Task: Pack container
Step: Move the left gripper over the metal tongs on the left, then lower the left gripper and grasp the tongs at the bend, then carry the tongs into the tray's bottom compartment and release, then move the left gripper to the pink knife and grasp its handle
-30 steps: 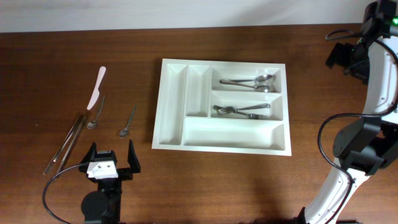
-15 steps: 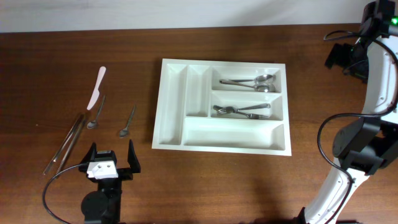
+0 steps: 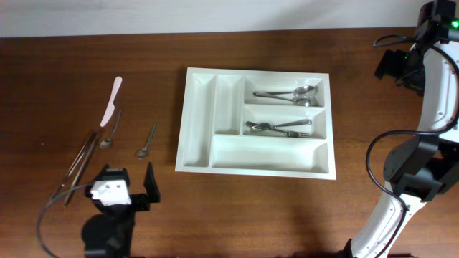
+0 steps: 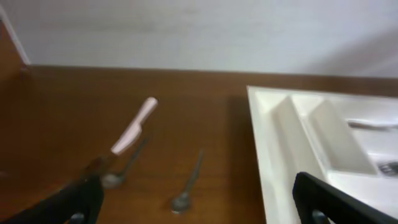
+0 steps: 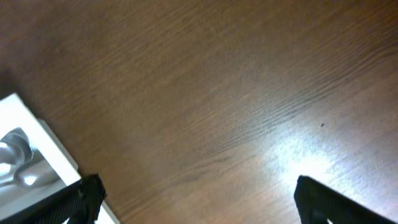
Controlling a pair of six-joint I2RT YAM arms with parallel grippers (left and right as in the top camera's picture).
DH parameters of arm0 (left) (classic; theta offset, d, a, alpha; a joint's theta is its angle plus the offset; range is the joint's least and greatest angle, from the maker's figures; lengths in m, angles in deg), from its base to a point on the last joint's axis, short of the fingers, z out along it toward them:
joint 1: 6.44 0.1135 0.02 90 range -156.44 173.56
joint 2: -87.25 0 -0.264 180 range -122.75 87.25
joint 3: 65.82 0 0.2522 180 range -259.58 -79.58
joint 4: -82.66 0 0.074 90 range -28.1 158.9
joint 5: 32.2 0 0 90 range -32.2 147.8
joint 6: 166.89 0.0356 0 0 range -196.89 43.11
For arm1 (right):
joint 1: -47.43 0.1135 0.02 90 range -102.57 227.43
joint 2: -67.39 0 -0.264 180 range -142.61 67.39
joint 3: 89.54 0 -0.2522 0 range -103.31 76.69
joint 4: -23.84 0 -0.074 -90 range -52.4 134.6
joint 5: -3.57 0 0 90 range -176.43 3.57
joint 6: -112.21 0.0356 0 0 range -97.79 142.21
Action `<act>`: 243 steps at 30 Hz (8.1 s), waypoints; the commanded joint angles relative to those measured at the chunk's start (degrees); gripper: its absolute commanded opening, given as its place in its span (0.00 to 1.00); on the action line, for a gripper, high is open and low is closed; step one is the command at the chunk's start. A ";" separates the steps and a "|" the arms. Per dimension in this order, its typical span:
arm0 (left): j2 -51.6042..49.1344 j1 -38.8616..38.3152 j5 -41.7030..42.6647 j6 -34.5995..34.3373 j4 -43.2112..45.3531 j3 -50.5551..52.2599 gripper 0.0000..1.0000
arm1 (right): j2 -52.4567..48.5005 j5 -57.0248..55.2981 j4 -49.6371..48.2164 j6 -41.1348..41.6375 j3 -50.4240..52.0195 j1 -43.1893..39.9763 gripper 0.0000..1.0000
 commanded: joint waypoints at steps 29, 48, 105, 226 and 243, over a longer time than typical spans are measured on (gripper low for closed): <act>-62.20 -0.22 47.15 3.30 -28.37 -47.25 0.99 | -0.31 -0.94 0.00 -0.13 0.42 0.26 0.99; -63.19 25.33 -7.74 -3.50 -26.29 -47.43 0.99 | -0.31 -0.94 0.00 -0.13 0.42 0.26 0.99; -97.22 26.05 -0.76 20.85 -10.38 -47.41 1.00 | -0.31 -0.94 0.00 -0.13 0.42 0.26 0.99; -105.57 -47.69 2.95 45.86 -14.88 -77.64 0.99 | -0.31 -0.94 0.00 -0.13 0.42 0.26 0.99; -105.94 -14.12 -12.81 5.33 -34.23 -93.74 0.99 | -0.31 -0.94 0.00 -0.11 0.42 0.26 0.99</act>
